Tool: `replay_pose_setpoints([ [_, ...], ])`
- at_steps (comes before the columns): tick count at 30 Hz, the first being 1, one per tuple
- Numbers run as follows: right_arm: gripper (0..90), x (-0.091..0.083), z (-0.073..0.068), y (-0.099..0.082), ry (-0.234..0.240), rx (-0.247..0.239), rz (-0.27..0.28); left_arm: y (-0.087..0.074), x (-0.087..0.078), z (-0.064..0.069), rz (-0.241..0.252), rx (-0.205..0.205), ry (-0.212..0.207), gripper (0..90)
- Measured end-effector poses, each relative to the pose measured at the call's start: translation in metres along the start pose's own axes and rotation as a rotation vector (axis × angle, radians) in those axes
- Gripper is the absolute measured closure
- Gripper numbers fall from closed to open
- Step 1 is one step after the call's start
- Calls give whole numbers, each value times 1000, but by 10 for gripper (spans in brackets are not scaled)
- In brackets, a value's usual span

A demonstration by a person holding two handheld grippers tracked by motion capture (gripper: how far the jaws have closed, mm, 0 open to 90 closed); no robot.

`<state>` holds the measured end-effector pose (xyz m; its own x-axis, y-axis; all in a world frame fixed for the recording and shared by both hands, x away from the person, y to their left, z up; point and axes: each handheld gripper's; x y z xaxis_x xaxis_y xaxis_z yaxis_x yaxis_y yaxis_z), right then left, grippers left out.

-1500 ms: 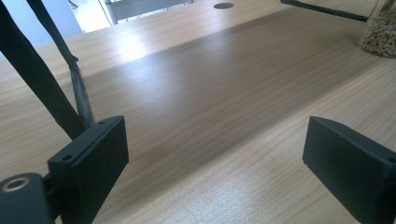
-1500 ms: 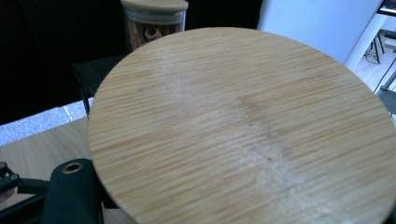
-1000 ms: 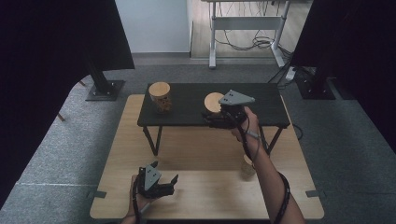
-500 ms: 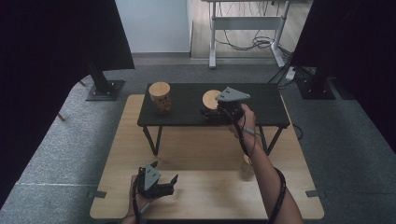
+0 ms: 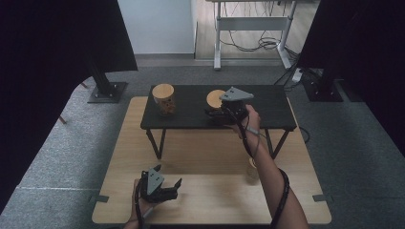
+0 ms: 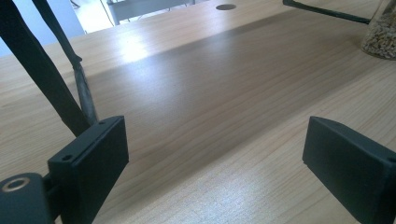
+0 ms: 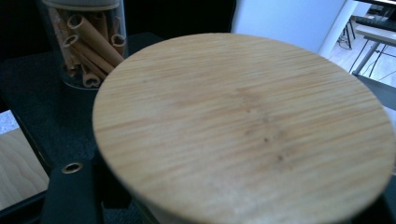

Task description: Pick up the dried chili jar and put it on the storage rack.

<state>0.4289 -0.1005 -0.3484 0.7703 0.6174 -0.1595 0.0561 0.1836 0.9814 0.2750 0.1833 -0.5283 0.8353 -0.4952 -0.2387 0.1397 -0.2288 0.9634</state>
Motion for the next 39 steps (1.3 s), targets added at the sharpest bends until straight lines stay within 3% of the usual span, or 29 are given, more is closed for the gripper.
replay_pose_setpoints([
  [5,239,3,-1,0,-11,-8,-6,0,0,0,-1,1,-1,64],
  [9,203,6,0,-1,-48,-24,-33,0,0,0,0,0,-1,64],
  [29,159,4,-6,-5,-85,-54,-32,-1,1,1,-4,2,-5,64],
  [34,139,-3,-4,-7,-95,-23,-16,-1,1,2,-5,3,-7,64],
  [39,127,-8,-4,-9,-99,-24,-10,-1,2,2,-7,3,-9,64],
])
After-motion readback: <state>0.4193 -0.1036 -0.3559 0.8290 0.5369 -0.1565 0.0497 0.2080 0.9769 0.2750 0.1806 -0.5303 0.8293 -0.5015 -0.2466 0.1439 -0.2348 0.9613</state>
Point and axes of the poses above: each handheld gripper's, and its own axes: x roughly forward along the jaws, y roughly out of its top, z roughly to its right, and after that the axes turned 11 degrees about z, right-handed
